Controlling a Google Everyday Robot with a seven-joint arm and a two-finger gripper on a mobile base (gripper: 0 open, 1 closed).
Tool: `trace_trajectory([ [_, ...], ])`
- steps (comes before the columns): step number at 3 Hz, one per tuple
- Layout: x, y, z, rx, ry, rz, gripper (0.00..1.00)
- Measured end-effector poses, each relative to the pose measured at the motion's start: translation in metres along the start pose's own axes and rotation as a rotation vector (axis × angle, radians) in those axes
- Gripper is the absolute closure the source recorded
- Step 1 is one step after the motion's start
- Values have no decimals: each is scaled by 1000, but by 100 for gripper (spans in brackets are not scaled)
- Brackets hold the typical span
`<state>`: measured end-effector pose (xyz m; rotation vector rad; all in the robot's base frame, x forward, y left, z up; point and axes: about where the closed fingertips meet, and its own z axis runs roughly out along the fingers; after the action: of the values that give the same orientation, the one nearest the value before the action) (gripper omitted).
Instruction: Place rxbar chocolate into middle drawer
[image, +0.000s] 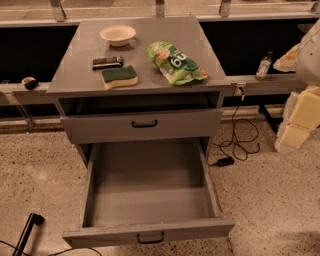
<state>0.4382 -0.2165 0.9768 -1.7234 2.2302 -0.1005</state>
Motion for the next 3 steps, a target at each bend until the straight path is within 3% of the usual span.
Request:
trace_trajectory([
  [1,0,0,0,0,0,0,0],
  [2,-17,-6,18,-54,-41,-44,0],
  [3,-63,-36,52,-109,-45,-116,0],
])
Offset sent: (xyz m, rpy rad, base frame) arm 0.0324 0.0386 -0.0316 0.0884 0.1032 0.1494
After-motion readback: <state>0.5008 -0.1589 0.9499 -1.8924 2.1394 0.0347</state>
